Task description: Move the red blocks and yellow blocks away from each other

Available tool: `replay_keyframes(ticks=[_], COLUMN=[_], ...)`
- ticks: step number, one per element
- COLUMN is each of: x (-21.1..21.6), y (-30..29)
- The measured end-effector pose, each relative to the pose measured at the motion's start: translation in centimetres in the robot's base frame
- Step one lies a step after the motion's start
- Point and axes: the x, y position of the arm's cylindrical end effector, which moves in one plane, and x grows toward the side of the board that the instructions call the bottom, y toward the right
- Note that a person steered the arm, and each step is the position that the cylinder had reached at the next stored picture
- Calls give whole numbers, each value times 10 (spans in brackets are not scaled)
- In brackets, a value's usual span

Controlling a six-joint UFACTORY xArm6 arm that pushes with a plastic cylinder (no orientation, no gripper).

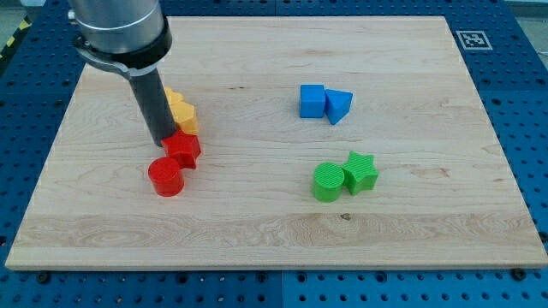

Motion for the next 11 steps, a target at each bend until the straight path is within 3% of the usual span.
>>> replay_keyframes(ticks=[5,9,11], x=[0,-21,-16], y=[83,8,-1])
